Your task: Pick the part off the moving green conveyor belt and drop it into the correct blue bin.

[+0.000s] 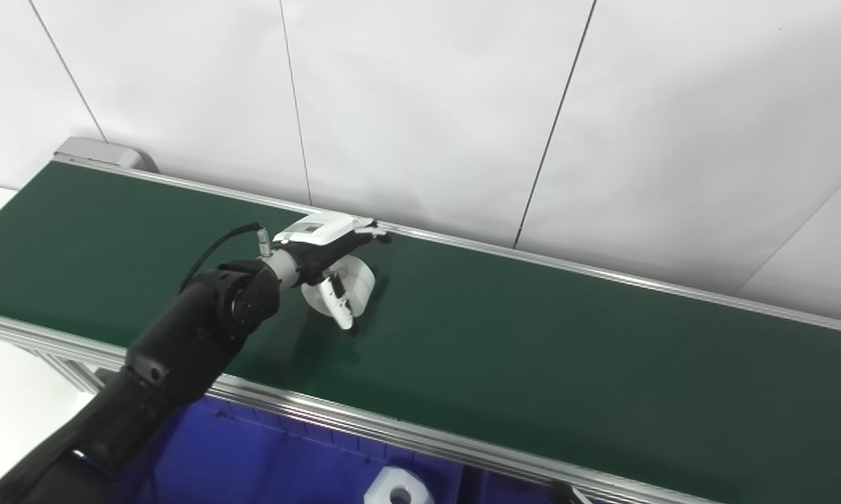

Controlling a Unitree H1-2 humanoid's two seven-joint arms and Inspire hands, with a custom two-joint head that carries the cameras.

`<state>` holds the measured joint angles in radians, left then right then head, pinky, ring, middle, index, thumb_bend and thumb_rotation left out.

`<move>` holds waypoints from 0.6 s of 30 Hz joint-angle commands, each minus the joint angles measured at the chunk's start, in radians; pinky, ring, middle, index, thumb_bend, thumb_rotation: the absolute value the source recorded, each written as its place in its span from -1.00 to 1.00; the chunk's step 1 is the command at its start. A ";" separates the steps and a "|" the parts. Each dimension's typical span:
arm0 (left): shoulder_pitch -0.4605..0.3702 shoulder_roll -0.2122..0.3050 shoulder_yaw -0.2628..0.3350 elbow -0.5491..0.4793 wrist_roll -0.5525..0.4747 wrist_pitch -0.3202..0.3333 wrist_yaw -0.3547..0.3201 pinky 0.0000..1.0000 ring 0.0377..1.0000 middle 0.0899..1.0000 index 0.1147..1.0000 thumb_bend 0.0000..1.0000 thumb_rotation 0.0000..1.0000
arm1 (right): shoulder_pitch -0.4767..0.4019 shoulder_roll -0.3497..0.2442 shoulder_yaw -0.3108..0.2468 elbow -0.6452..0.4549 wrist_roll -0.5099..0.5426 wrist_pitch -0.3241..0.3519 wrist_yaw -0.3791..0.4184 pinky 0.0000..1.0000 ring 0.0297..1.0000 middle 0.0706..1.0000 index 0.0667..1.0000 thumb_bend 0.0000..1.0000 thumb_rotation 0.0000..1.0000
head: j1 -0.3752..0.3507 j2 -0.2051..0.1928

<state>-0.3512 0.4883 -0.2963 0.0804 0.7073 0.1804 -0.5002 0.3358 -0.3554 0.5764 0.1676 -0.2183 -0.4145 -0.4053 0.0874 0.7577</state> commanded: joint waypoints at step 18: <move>0.052 -0.072 0.080 0.216 -0.121 -0.312 0.415 -0.19 -0.10 -0.02 -0.22 -0.04 -1.00 | 0.013 -0.009 -0.021 -0.056 0.023 -0.055 0.008 0.49 0.57 0.64 0.76 0.71 -0.21 | 0.003 0.014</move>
<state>-0.2955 0.4292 -0.2294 0.2747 0.5957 -0.0654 -0.1677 0.3430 -0.3569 0.5608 0.1416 -0.2018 -0.4145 -0.4002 0.0905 0.7716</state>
